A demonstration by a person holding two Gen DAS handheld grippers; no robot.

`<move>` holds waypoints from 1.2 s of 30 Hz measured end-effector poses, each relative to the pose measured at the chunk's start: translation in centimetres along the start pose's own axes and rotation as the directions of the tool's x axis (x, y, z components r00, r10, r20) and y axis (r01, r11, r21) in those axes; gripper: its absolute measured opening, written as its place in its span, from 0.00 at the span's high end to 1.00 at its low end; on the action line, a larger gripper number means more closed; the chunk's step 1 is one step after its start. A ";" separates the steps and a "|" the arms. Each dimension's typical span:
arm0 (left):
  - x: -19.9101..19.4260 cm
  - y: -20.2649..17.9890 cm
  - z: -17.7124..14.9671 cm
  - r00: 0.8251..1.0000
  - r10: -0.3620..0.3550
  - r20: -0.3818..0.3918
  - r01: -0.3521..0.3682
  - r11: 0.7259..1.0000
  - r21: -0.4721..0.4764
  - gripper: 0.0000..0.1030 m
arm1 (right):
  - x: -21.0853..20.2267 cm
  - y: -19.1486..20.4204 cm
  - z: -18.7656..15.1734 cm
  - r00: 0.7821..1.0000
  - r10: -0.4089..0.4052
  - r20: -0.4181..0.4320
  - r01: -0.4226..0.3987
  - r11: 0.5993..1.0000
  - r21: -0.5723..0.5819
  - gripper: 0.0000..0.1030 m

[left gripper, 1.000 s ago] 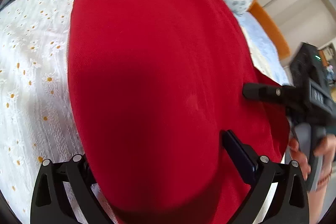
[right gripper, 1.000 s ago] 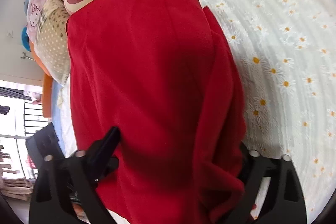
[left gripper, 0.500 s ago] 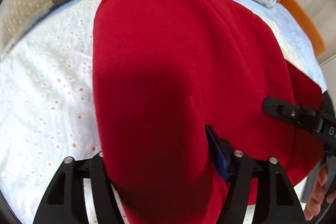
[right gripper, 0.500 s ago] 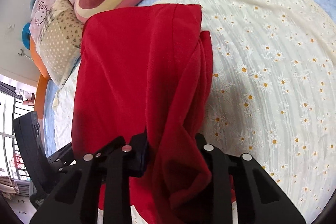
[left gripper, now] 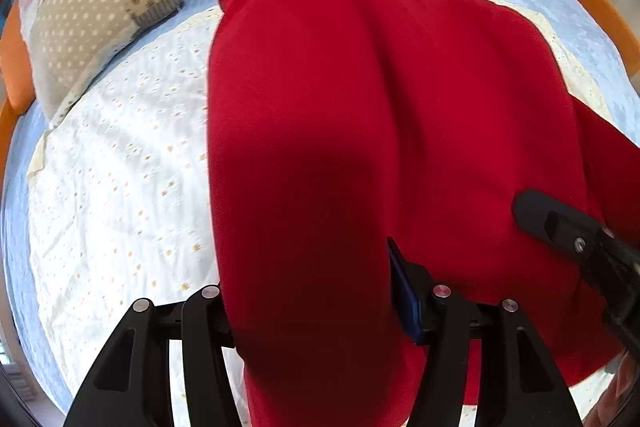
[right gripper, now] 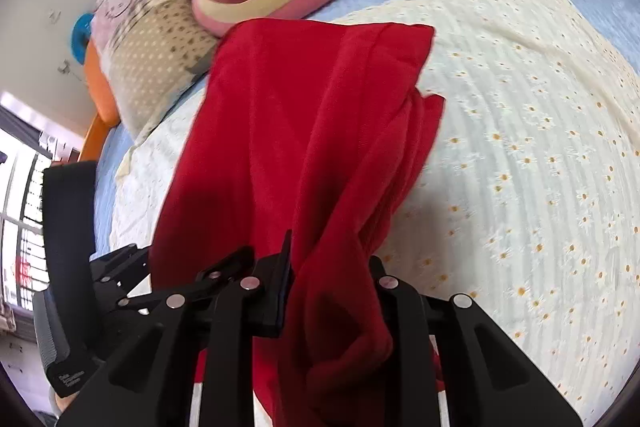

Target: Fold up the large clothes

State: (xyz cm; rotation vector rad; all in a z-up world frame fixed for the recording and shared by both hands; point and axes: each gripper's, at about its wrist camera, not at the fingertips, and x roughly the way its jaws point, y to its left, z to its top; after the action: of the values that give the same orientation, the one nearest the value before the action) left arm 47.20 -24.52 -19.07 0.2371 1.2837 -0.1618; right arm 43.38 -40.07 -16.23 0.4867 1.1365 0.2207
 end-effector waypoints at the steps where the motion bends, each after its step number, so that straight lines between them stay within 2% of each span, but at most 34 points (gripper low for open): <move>1: -0.2 0.3 -0.3 1.000 0.006 0.000 -0.006 1.000 -0.006 0.42 | -0.1 0.4 -0.2 1.000 0.005 0.000 -0.005 1.000 -0.005 0.78; 3: -0.6 1.0 -0.8 1.000 0.012 0.002 -0.012 1.000 -0.015 0.42 | -0.3 1.4 -0.5 1.000 0.008 0.001 -0.008 1.000 -0.017 0.78; 5: -1.3 1.6 -1.4 1.000 0.017 0.017 -0.017 1.000 -0.020 0.48 | -0.5 2.3 -0.9 1.000 0.018 0.002 -0.018 1.000 -0.024 0.78; 7: -2.5 1.7 -2.4 0.998 0.032 0.046 -0.031 0.999 -0.008 0.57 | -0.8 3.1 -1.2 1.000 0.023 0.004 -0.023 0.999 -0.029 0.79; 10: -3.5 1.3 -3.5 0.997 0.041 0.069 -0.042 0.999 0.008 0.64 | -1.3 4.0 -1.7 1.000 0.019 0.010 -0.019 0.999 -0.032 0.79; 17: -6.4 1.0 -4.7 0.990 0.008 0.141 -0.010 1.000 0.015 0.69 | -4.1 5.1 -2.6 0.999 0.012 0.045 -0.009 0.998 -0.056 0.80; 23: -11.9 -0.7 -4.9 0.973 0.002 0.231 -0.011 0.999 0.037 0.69 | -8.9 5.0 -3.0 0.994 0.047 0.102 -0.042 0.998 -0.042 0.80; 31: -19.7 -5.0 -5.2 0.931 -0.061 0.361 0.036 0.996 0.078 0.70 | -18.8 2.9 -3.5 0.964 0.057 0.259 -0.054 0.998 -0.018 0.81; 33: -22.2 -7.2 -5.3 0.915 -0.069 0.396 0.033 0.995 0.098 0.70 | -21.8 2.4 -3.5 0.952 0.042 0.302 -0.038 0.999 -0.021 0.81; 36: -26.3 -11.2 -5.5 0.881 -0.089 0.465 0.025 0.990 0.140 0.70 | -26.8 1.1 -3.8 0.929 0.023 0.370 -0.014 1.000 -0.027 0.81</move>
State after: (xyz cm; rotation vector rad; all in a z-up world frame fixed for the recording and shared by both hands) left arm 31.98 -34.24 3.80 0.2532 0.7940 -0.3344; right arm 28.87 -49.10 4.86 0.4939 0.7584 0.1494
